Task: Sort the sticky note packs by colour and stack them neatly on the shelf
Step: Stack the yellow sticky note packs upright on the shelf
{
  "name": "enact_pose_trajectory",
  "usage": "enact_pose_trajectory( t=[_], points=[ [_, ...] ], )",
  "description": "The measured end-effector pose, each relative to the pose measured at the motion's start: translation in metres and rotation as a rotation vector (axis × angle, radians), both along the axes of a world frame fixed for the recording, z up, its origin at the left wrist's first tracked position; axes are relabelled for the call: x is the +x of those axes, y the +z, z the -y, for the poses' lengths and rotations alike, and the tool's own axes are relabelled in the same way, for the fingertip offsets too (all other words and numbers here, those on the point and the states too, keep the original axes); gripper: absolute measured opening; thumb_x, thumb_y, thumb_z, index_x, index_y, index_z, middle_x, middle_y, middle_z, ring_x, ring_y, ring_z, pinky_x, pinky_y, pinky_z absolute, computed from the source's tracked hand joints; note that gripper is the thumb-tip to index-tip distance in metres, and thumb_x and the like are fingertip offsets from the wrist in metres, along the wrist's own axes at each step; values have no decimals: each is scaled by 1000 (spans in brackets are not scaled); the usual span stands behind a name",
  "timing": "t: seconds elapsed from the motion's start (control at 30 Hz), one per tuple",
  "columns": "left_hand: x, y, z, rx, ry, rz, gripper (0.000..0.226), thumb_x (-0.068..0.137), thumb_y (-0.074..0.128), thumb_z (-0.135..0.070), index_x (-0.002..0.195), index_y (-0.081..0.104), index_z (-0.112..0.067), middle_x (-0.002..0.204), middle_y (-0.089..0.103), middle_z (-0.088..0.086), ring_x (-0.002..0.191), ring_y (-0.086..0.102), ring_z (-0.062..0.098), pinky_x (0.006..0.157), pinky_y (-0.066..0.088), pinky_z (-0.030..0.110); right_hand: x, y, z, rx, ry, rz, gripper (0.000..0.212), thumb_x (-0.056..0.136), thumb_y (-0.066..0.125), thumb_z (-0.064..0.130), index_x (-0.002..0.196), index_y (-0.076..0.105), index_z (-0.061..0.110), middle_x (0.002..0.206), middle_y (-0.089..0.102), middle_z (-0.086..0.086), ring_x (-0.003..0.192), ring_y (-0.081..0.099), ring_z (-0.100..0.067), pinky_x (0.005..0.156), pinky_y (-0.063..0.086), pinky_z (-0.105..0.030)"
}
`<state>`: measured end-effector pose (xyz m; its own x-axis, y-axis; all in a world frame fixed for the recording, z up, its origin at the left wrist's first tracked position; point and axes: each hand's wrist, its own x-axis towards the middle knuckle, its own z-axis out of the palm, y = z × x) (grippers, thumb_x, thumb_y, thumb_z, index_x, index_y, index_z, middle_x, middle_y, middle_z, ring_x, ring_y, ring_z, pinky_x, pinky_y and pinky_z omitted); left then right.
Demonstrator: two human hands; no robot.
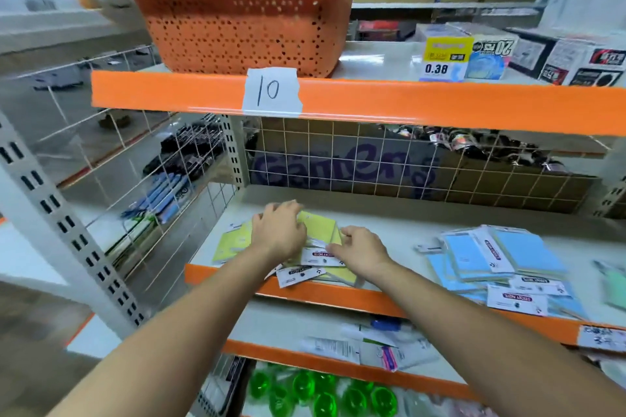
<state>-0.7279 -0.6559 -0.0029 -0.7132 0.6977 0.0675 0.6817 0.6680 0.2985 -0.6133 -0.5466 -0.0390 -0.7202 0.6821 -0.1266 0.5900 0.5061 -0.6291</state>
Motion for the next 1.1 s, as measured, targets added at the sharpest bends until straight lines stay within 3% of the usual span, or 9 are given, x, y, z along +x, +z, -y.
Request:
enact_pose_trajectory(
  t=[0.13,0.2,0.27,0.4,0.57,0.8,0.93,1.03,1.1],
  points=[
    [-10,-5,-16,-31,-18,49,47,97,37,-22,144,37,-23,157,26,-5,140,24,22,111,21,42,-16,-2,-12,108,78,112,39,73,70,59,71,43,30,98,52,-6,97,46,-24,71,35,-32],
    [-15,-8,-24,-54,-27,82,50,95,39,-21,145,36,-22,157,25,-4,141,23,23,112,20,43,-22,-4,-17,168,127,157,49,70,69,63,106,60,32,117,54,-6,115,44,-26,82,38,-33],
    [-19,-9,-30,-149,-61,78,59,89,46,-23,146,33,-25,158,21,-2,143,18,24,115,10,49,-24,-8,-20,186,159,183,81,70,68,64,140,47,28,131,51,-3,124,39,-25,94,37,-34],
    [-28,-15,-42,-434,-216,-62,80,80,57,-40,150,22,-25,160,9,5,148,2,25,113,-10,60,-25,-12,-25,200,185,170,82,76,66,61,145,42,26,135,53,-2,125,38,-24,97,36,-34],
    [-36,-17,-52,-496,-256,152,86,81,59,-37,153,13,-25,161,4,-1,148,-8,22,115,-11,57,-24,-13,-30,161,197,144,73,79,66,54,144,42,29,139,51,0,129,37,-22,99,35,-32],
    [-54,-8,-57,-435,-276,124,80,73,69,-35,145,34,-27,140,46,6,134,37,21,117,10,50,-31,-4,-38,51,128,99,55,82,67,41,133,53,30,131,59,3,125,49,-17,103,35,-30],
    [-62,-4,-59,-307,-200,78,77,67,74,-47,131,46,-15,125,52,11,116,51,28,98,38,36,-42,2,-36,108,-31,18,49,84,64,39,129,54,23,126,61,0,119,53,-22,99,41,-34],
    [-68,1,-54,-147,-79,208,80,67,75,-46,129,41,-8,127,46,13,115,51,31,89,44,34,-52,7,-37,16,-239,-165,29,85,62,38,102,61,14,106,65,-8,98,59,-26,80,48,-33],
    [-73,4,-51,-33,0,319,70,69,77,-42,118,42,-6,122,47,13,105,54,27,80,47,31,-62,10,-37,-76,-270,-229,38,88,60,38,87,63,0,89,67,-18,86,61,-33,67,42,-32]
  ],
)
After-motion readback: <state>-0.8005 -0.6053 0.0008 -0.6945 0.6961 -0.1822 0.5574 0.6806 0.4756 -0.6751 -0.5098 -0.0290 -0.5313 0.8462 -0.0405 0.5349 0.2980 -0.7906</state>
